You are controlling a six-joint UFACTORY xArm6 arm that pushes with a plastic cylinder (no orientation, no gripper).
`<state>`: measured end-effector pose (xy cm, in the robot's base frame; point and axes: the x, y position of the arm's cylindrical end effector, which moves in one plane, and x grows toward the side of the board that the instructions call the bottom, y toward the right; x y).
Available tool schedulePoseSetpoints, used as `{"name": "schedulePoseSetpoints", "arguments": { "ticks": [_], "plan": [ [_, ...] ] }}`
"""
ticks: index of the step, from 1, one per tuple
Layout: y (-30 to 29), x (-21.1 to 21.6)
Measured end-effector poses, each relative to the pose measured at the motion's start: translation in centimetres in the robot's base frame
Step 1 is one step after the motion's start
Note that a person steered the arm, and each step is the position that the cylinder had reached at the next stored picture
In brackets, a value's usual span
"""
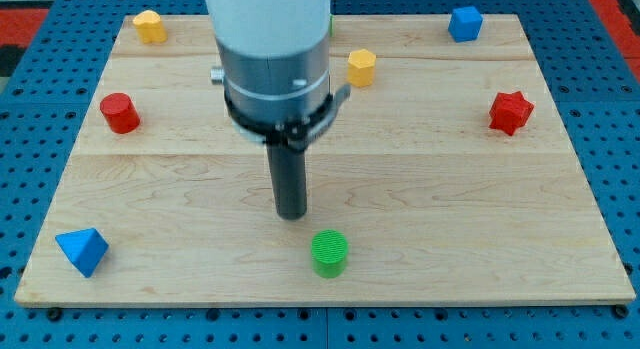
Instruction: Point your arm to the yellow hexagon
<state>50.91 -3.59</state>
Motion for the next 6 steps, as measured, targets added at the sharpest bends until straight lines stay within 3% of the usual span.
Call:
{"name": "schedulePoseSetpoints", "arguments": {
  "ticks": [3, 6],
  "plan": [
    [-2.3, -13.1],
    [1.7, -23.9]
  ]
}}
